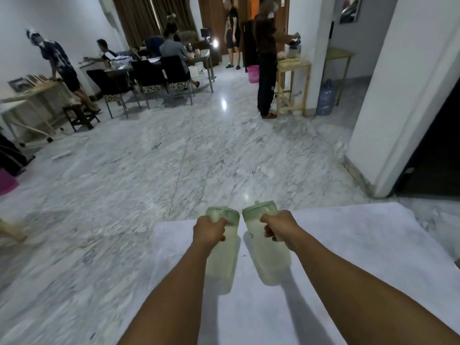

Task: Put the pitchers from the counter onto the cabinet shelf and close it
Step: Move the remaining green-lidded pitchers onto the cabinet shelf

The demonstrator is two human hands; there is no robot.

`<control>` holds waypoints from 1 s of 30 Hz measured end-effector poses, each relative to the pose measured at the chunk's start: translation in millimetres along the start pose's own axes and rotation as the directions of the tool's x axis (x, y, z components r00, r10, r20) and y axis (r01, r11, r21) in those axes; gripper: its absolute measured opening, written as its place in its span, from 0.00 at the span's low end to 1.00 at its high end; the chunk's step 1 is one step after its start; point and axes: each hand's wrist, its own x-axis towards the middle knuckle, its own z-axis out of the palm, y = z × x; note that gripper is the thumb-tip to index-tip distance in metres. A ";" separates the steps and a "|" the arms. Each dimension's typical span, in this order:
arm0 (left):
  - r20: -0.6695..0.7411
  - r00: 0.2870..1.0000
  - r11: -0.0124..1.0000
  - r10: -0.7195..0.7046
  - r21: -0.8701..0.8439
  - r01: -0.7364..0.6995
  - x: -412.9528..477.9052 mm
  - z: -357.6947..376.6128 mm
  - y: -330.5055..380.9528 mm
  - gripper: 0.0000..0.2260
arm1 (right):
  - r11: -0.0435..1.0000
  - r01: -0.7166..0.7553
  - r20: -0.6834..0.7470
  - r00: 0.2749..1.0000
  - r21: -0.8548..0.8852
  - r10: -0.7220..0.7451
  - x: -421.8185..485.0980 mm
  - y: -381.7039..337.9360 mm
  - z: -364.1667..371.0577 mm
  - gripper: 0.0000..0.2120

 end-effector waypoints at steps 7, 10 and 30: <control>0.195 0.959 0.970 0.206 -0.170 -0.174 -114.3 10.2 53.2 0.27 | 0.988 0.121 -0.219 0.971 0.094 -0.098 -150.0 6.1 -98.2 0.21; 0.286 0.919 0.948 0.270 -0.246 -0.203 -179.9 33.7 69.0 0.24 | 0.970 0.144 -0.361 0.931 0.197 -0.065 -231.0 27.3 -143.1 0.22; 0.933 -0.294 0.846 0.206 -0.321 -0.426 -823.0 289.5 99.9 0.22 | 0.924 0.256 -0.958 0.038 0.285 0.285 -900.4 282.6 -412.0 0.18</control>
